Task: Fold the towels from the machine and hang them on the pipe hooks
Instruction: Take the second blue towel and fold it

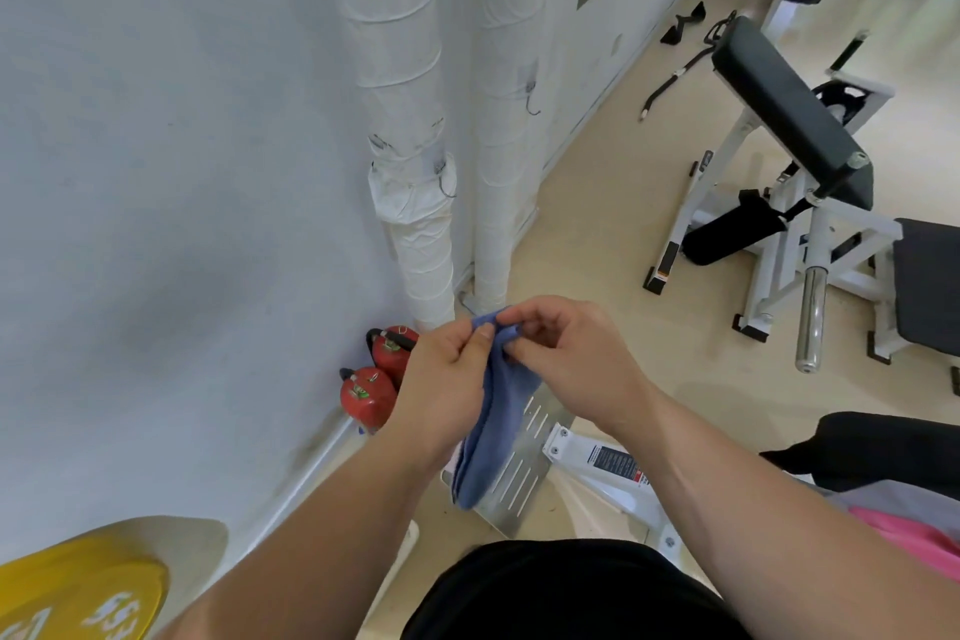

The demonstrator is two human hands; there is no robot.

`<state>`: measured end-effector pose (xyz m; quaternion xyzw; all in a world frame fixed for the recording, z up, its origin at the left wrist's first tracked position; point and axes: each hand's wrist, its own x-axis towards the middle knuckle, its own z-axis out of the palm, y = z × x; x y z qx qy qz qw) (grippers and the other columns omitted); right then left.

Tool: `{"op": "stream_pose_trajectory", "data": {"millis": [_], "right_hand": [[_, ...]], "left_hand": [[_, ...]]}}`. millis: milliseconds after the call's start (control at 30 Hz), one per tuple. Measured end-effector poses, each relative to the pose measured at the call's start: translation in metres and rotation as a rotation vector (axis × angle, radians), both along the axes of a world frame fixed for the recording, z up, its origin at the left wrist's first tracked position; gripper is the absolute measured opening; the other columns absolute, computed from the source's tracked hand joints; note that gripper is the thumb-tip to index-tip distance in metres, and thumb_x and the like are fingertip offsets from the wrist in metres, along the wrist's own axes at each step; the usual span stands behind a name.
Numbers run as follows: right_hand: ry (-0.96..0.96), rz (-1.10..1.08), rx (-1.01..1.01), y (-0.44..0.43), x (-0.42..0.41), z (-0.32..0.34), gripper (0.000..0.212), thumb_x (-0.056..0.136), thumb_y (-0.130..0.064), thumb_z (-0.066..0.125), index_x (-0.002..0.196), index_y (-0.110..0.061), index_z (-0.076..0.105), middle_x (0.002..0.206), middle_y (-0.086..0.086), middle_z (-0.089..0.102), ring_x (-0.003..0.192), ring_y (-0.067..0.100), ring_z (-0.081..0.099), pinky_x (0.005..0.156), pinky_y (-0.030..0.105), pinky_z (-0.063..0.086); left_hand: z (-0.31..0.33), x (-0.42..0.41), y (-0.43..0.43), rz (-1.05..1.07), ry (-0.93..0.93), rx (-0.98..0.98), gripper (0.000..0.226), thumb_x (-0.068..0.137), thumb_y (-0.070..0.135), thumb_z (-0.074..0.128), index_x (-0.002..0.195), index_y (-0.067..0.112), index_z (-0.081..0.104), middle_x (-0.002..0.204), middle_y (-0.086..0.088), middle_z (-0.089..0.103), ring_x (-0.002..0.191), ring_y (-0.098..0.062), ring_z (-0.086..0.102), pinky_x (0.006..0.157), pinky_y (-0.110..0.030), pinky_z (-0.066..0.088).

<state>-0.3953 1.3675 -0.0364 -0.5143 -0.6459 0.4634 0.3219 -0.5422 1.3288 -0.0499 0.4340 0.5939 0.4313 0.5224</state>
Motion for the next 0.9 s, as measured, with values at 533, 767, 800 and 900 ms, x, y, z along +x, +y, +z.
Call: {"op": "stream_pose_trajectory", "data": {"millis": [533, 767, 800, 900], "right_hand": [[-0.226, 0.137, 0.371, 0.007, -0.003, 0.002, 0.019, 0.075, -0.017, 0.08, 0.077, -0.023, 0.063, 0.073, -0.009, 0.062, 0.082, 0.009, 0.054, 0.071, 0.021, 0.042], [-0.162, 0.259, 0.296, 0.01, 0.005, -0.015, 0.02, 0.073, -0.025, 0.081, 0.083, -0.012, 0.068, 0.104, 0.001, 0.061, 0.098, 0.012, 0.06, 0.085, 0.018, 0.045], [-0.181, 0.276, 0.261, 0.01, 0.007, -0.018, 0.024, 0.073, -0.029, 0.08, 0.082, -0.01, 0.069, 0.108, -0.001, 0.061, 0.101, 0.013, 0.06, 0.086, 0.02, 0.046], [-0.254, 0.242, 0.244, 0.013, 0.019, -0.027, 0.031, 0.073, -0.04, 0.077, 0.076, -0.01, 0.069, 0.109, -0.009, 0.06, 0.104, 0.013, 0.058, 0.088, 0.023, 0.045]], "left_hand": [[0.009, -0.022, -0.01, -0.161, -0.063, -0.002, 0.035, 0.105, 0.014, 0.048, 0.096, 0.027, 0.08, 0.094, 0.013, 0.079, 0.095, 0.001, 0.07, 0.083, -0.012, 0.048], [0.006, -0.032, -0.007, -0.057, -0.017, 0.035, 0.032, 0.107, 0.022, 0.047, 0.104, 0.021, 0.078, 0.1, -0.004, 0.079, 0.103, -0.024, 0.071, 0.095, -0.04, 0.056], [0.007, -0.035, -0.006, -0.044, 0.004, 0.052, 0.031, 0.107, 0.022, 0.047, 0.103, 0.019, 0.077, 0.099, -0.003, 0.078, 0.1, -0.023, 0.071, 0.092, -0.037, 0.057], [0.011, -0.043, -0.001, 0.071, 0.05, 0.079, 0.028, 0.107, 0.021, 0.047, 0.093, 0.018, 0.072, 0.082, 0.01, 0.074, 0.077, -0.002, 0.065, 0.073, -0.017, 0.055]]}}
